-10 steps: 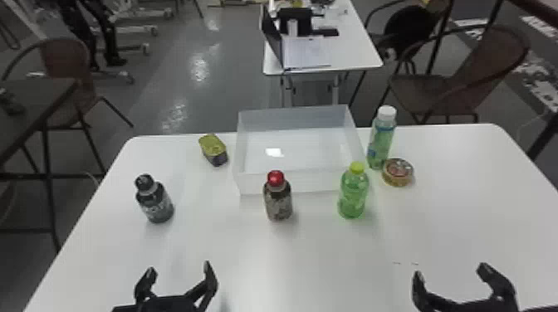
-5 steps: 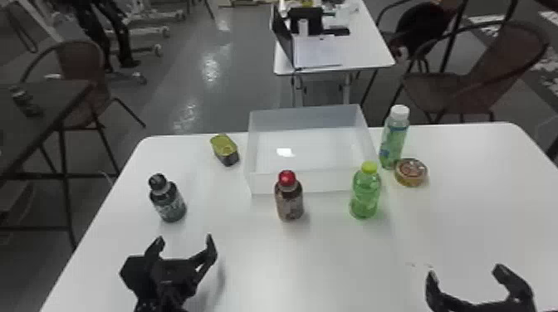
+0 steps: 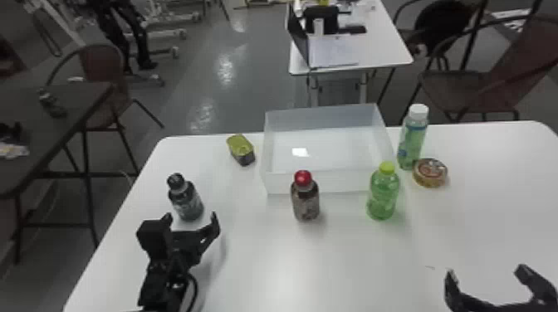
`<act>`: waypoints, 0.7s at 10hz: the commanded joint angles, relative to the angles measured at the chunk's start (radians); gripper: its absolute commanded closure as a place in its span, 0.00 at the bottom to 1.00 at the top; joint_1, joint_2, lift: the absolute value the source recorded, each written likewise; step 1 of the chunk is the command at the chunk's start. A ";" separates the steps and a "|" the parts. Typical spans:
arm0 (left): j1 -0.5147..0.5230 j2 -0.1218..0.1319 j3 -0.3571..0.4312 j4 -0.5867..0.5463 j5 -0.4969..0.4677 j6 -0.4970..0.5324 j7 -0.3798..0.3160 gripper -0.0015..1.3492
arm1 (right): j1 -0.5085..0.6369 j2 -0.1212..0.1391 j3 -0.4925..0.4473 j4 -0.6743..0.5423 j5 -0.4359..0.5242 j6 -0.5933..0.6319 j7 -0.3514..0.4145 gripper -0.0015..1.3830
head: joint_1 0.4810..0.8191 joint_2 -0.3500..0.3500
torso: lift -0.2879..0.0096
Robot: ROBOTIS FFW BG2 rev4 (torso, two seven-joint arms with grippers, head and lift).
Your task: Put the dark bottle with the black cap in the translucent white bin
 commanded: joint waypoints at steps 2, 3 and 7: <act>-0.093 0.026 0.036 0.091 -0.017 0.045 -0.025 0.10 | -0.007 0.000 0.000 0.009 -0.006 -0.001 0.003 0.07 | 0.63 0.81 | 0.66; -0.126 0.049 0.036 0.136 -0.012 0.056 -0.043 0.10 | -0.010 0.002 0.000 0.013 -0.009 -0.001 0.004 0.06 | 0.63 0.82 | 0.66; -0.222 0.099 0.055 0.282 -0.029 0.065 -0.082 0.27 | -0.021 0.007 0.000 0.027 -0.014 -0.009 0.017 0.07 | 0.63 0.86 | 0.66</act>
